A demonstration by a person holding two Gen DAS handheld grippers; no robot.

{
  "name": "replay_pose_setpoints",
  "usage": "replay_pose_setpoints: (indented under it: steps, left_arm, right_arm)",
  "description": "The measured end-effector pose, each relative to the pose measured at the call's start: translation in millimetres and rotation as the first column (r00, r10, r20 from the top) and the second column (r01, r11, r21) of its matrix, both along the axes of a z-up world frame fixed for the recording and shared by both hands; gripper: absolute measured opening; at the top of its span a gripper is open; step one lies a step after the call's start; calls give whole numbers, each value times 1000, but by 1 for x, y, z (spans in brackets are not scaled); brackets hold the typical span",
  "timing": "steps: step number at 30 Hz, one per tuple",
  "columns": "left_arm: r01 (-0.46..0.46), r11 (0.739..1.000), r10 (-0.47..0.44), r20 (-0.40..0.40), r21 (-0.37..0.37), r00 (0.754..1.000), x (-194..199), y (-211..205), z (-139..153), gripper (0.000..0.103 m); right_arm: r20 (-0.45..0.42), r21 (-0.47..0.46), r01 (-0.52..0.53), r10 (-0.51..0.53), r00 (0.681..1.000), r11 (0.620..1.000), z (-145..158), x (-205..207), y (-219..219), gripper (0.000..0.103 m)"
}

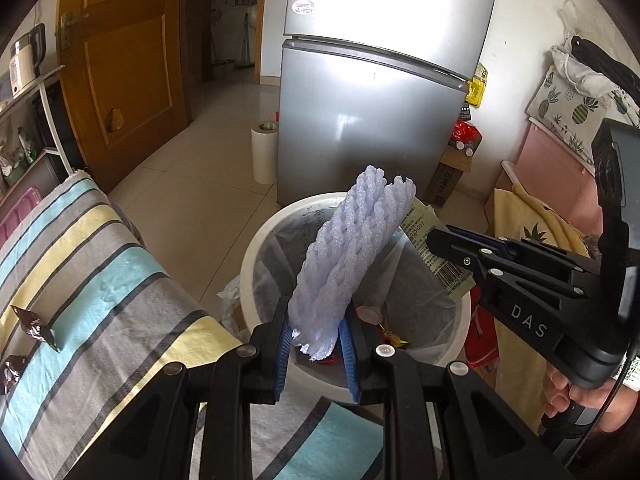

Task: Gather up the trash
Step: 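Open both tools to drop the foam sleeve and paper strip into the bin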

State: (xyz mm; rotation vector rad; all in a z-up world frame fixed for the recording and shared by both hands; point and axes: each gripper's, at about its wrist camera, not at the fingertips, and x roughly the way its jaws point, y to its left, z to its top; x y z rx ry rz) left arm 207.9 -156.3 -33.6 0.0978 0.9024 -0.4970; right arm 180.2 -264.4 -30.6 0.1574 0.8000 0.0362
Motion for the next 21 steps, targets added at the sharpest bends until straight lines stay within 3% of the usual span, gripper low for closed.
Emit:
replay_pose_setpoints:
  steps: [6, 10, 16, 21]
  left_arm:
    - [4, 1000, -4, -23, 24, 1000, 7, -17, -12, 24]
    - [-5, 998, 6, -11, 64, 1000, 7, -21, -17, 32]
    - [-16, 998, 17, -9, 64, 1000, 8, -21, -16, 50]
    - [-33, 999, 33, -7, 44, 999, 6, -11, -13, 51]
  right_arm:
    - [-46, -20, 29, -30, 999, 999, -16, 9, -11, 11]
    - [-76, -6, 40, -40, 996, 999, -28, 11, -20, 12]
    - [-87, -13, 54, -55, 995, 998, -30, 11, -21, 24]
    - [-68, -13, 51, -52, 996, 999, -24, 7, -17, 29]
